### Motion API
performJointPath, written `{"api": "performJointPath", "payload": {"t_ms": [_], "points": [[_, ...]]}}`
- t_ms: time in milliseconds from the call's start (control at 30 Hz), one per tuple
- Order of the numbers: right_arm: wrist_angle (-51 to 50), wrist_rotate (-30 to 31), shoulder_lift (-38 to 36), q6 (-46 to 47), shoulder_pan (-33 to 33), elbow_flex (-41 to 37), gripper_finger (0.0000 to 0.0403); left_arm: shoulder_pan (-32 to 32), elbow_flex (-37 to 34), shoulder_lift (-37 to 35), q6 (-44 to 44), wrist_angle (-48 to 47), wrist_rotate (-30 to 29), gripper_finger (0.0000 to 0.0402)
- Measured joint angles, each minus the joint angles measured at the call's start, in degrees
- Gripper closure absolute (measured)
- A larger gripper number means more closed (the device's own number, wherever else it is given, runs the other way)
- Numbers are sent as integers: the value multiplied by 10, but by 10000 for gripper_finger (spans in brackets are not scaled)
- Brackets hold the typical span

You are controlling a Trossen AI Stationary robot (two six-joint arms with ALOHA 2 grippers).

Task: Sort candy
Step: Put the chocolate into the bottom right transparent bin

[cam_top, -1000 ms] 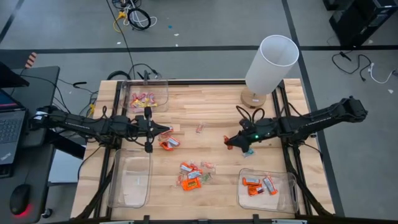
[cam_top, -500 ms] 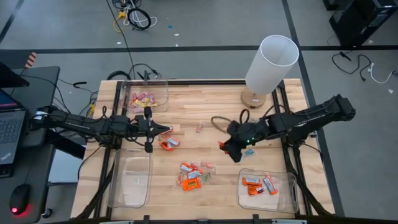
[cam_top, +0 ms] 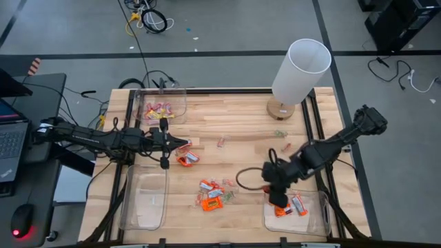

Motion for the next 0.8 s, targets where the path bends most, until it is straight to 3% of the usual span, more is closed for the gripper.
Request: {"api": "performJointPath", "payload": {"t_ms": [233,467,800], "points": [[-84,-21,6,119,94,-2,360,0,0,0,-10,8,-5,396],[-100,-8,8,187,156,-3,360,0,0,0,-11,15,-12,396],[-101,-22,86,175,192,-3,349,1,0,0,-12,7,-46,396]]}}
